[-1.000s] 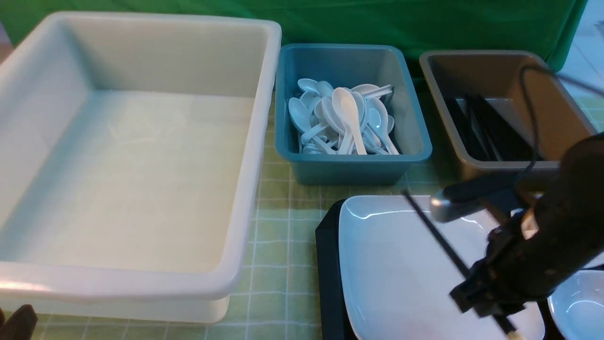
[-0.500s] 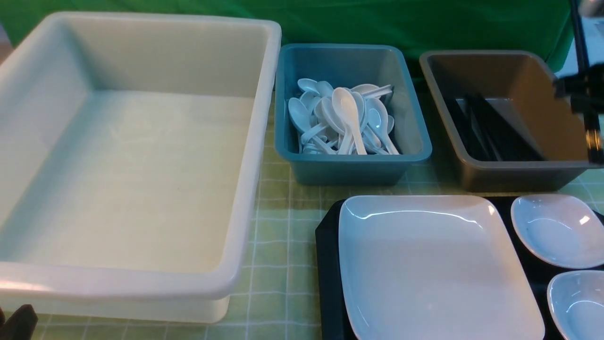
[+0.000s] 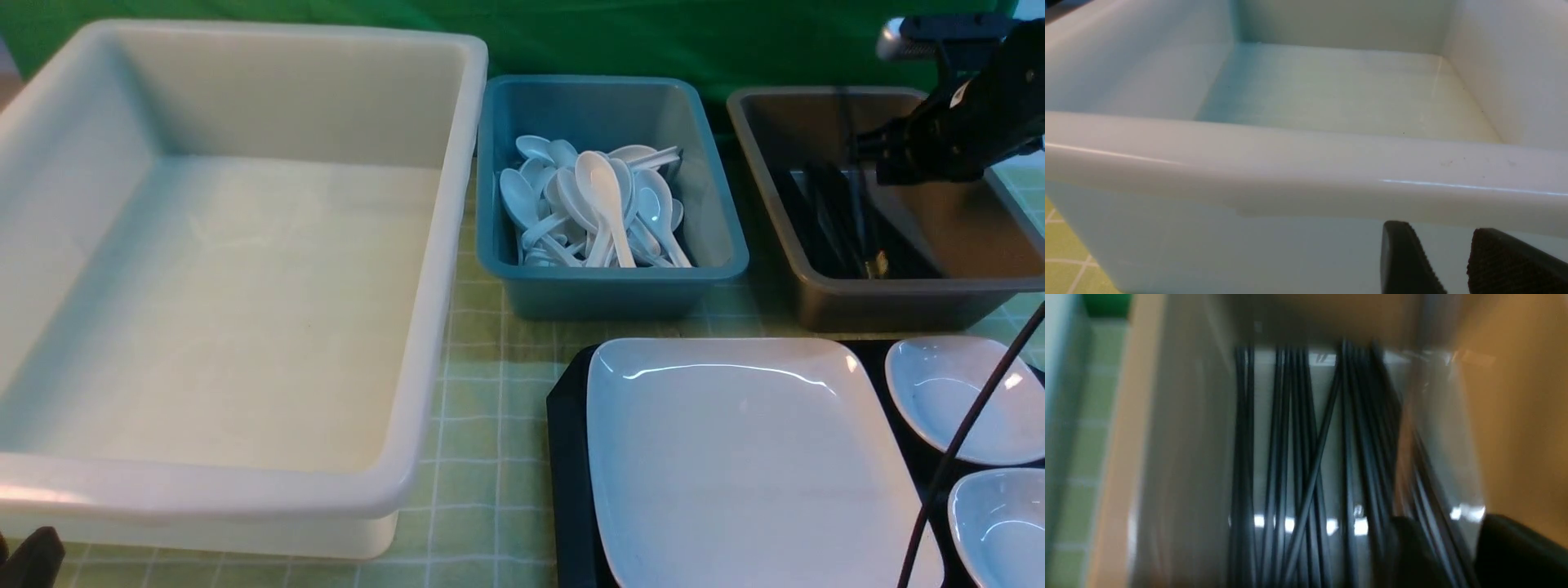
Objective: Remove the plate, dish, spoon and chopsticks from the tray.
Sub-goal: Use the right arm to put the chopsticks into the small storage box on the right, then use the right arm to grab a small plate from the dinner plate
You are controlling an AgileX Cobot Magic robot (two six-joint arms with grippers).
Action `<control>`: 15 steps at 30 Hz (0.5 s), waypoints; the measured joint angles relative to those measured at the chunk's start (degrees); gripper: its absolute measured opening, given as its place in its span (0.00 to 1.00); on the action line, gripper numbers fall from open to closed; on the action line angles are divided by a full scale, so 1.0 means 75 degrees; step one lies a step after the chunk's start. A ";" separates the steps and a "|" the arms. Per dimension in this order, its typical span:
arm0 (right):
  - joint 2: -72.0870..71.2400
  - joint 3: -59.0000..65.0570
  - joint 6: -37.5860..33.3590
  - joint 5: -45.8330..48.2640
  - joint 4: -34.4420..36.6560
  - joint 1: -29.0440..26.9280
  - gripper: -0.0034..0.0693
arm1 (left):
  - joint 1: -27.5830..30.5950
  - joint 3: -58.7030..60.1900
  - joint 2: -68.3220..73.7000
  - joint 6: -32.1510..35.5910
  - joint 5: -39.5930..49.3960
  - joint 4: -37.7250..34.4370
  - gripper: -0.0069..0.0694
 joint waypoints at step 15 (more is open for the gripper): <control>-0.2523 -0.0345 -0.1593 0.4671 0.0063 0.0000 0.05 | 0.0000 0.0000 0.0000 0.0000 0.0000 0.0000 0.38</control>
